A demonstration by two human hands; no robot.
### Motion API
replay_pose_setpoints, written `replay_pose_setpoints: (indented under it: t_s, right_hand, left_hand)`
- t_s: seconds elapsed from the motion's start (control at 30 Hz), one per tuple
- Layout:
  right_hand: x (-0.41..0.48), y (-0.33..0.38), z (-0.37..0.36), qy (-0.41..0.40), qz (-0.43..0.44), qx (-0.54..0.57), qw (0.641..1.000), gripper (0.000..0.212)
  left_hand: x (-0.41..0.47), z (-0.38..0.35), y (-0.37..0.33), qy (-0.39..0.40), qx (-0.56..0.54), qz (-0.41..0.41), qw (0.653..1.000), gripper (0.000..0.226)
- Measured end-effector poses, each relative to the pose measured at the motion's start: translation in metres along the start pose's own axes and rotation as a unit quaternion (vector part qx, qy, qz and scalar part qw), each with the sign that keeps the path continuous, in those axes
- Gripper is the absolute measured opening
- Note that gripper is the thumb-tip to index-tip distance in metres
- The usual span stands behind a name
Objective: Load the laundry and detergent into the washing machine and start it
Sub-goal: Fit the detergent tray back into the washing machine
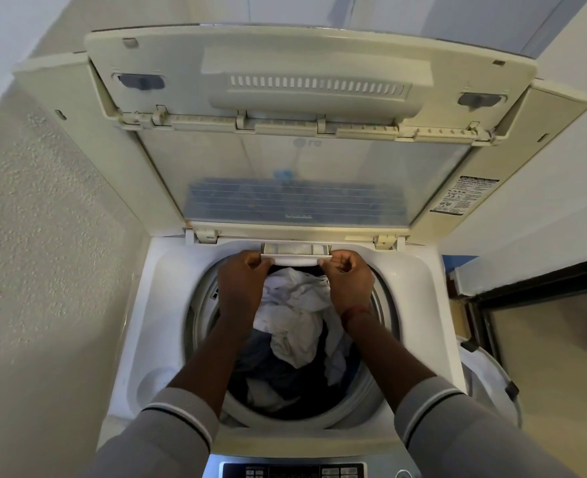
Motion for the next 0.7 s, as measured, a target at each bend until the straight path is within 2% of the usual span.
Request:
replay_pose_setpoints:
  t_s: [0.17,0.33,0.47,0.63,0.7]
  right_hand:
    - [0.002,-0.007,0.001,-0.040,-0.011,0.009,0.999,0.029]
    - [-0.003,-0.008,-0.001,-0.084,-0.007,0.029,0.996,0.027]
    - [-0.003,-0.006,-0.006,-0.124,-0.030,0.079,0.989,0.028]
    - [-0.002,-0.015,-0.012,-0.123,-0.053,0.105,0.985,0.030]
    - [-0.002,-0.015,-0.012,-0.118,-0.052,0.103,0.986,0.029]
  left_hand:
    - [0.004,0.002,0.005,-0.014,-0.055,0.048,0.997,0.022]
    - [-0.001,-0.004,0.004,-0.029,-0.099,0.056,0.993,0.010]
    - [0.005,-0.015,0.011,-0.037,-0.204,0.128,0.970,0.009]
    - [0.007,-0.022,0.022,-0.026,-0.239,0.159,0.958,0.020]
    - [0.006,-0.019,0.021,-0.026,-0.230,0.157,0.960,0.015]
Point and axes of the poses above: each hand's wrist, its own x-axis towards the middle knuckle, its own z-axis out of the back of the hand, y = z × x, the point moved 8 cm from there along x, towards the middle knuckle, and after that the axes turned 8 degrees about y, right-handed, at the moved point
